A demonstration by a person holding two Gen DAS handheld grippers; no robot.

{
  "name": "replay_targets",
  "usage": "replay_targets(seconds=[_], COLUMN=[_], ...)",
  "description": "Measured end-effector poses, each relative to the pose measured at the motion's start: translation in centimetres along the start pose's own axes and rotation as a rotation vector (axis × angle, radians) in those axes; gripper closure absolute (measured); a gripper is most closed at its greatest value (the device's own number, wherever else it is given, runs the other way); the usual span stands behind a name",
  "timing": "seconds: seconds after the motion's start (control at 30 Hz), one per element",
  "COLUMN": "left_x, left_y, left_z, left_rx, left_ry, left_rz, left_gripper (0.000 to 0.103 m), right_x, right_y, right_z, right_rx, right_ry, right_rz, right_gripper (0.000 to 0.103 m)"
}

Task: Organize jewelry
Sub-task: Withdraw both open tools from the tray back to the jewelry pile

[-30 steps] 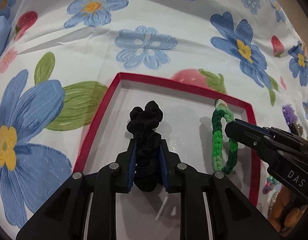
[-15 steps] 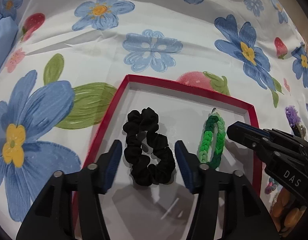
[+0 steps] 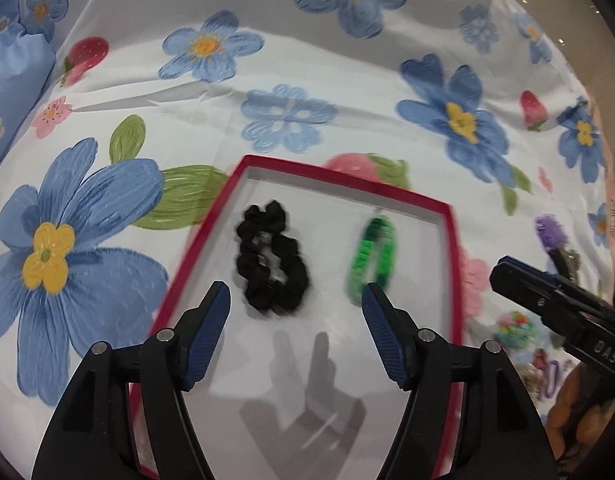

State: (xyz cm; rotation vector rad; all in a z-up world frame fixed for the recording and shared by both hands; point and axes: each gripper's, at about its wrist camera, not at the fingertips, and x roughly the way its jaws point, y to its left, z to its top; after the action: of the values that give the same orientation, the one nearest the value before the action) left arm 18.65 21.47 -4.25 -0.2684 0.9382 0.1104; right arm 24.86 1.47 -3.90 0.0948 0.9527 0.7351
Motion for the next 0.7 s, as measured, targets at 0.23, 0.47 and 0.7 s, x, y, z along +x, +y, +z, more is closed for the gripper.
replay_targets(seconds=[0.23,0.47,0.7], left_x=[-2.9,-4.5,-4.8], left_y=[-3.4,-6.4,-9.7], left_z=[-2.0,-3.8,-5.5], left_rx=[0.019,0.055,0.107], left_ry=[-0.023,-0.018,0.009], left_rz=[-0.081,-0.145,-0.183], left_gripper=[0.032,0.031,0.031], right_x=[-4.8,-9.6,-13.3], right_y=[-1.8,-4.2,-7.4], right_z=[-2.3,-5.0,-8.1], right_rx=[0.044,0.078,0.135], right_ry=[-0.051,-0.100,-0.118], right_rz=[-0.018,-0.068,-0.135], right_gripper=[0.061,0.059,0.058])
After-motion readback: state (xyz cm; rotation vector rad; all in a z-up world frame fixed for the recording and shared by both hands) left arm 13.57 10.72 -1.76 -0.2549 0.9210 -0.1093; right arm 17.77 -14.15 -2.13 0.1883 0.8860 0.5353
